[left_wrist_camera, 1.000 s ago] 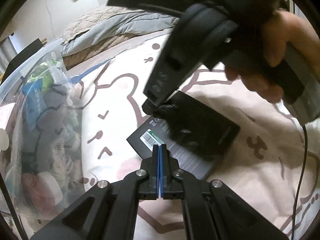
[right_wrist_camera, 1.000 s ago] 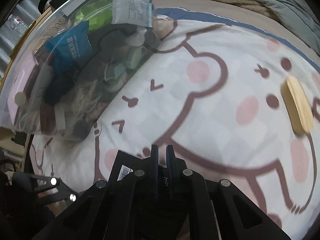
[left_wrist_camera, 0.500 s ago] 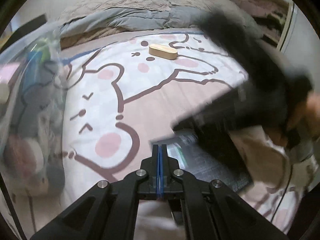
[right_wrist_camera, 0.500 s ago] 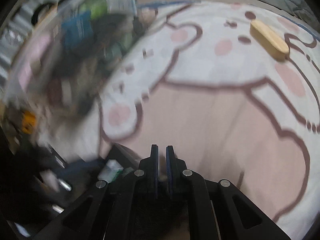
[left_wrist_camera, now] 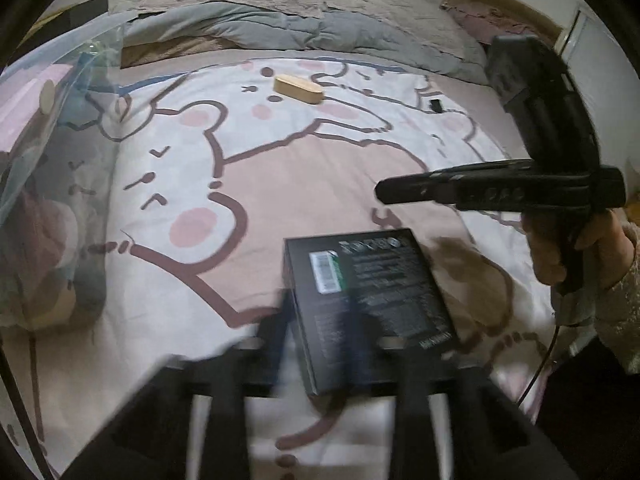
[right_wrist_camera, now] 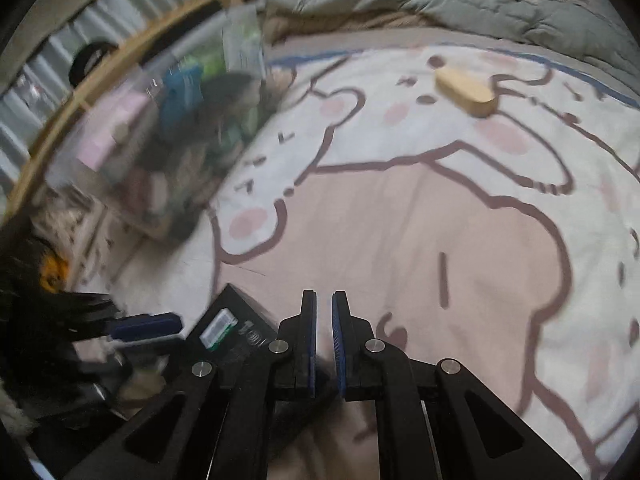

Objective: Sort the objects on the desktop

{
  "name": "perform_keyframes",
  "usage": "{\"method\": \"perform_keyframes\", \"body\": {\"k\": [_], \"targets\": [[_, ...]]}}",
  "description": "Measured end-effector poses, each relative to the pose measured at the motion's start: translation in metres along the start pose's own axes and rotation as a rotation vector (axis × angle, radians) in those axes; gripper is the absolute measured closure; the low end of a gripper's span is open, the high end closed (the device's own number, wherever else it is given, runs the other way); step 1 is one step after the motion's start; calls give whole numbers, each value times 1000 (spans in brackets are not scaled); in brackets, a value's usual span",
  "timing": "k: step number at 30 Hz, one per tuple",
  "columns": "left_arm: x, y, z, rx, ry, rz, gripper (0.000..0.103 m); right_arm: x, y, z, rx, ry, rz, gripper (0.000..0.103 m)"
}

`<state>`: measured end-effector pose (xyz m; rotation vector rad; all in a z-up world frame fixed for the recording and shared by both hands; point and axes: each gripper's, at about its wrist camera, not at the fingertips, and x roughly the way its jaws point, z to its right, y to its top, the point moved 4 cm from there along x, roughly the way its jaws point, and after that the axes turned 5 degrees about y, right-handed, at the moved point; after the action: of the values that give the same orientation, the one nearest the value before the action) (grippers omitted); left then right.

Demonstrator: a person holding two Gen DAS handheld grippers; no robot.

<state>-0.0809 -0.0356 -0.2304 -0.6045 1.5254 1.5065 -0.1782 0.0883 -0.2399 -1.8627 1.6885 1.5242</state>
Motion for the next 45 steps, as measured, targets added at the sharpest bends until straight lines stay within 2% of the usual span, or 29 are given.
{"method": "perform_keyframes", "body": {"k": [6,11,15,20,26,28,30,33,38,39,40,41,42,45], "targets": [[4,-2,5,-3,-28,-21,56,-24,-38,-3,19,-29,-14,93],[15,-4,1,1,0,-59,56,-17,-84,-2,58,-41,-77,93],[18,-7,2,33,27,-66,54,-8,-116,10,110,-98,-136,93],[19,-12,2,62,45,-66,53,-18,-127,18,235,-75,-90,93],[24,-12,-8,30,45,-79,36,-29,-111,-7,261,39,51,93],[27,-13,-11,12,39,-86,32,-30,-110,-7,322,81,94,93],[27,-13,-11,13,34,-83,32,-29,-107,-2,400,167,122,93],[27,-14,-10,32,40,-68,31,-23,-102,2,472,252,150,93],[26,-14,-9,51,65,-52,27,-16,-108,10,592,306,183,92],[26,-14,-8,56,67,-49,26,-12,-110,11,621,319,180,82],[26,-14,-8,58,67,-47,26,-8,-113,13,647,335,171,55],[26,-14,-8,59,67,-47,26,-4,-113,13,664,345,167,38],[26,-14,-9,57,66,-48,26,-1,-115,13,686,359,171,25],[27,-14,-9,54,63,-49,26,1,-115,11,679,348,172,25]]}}
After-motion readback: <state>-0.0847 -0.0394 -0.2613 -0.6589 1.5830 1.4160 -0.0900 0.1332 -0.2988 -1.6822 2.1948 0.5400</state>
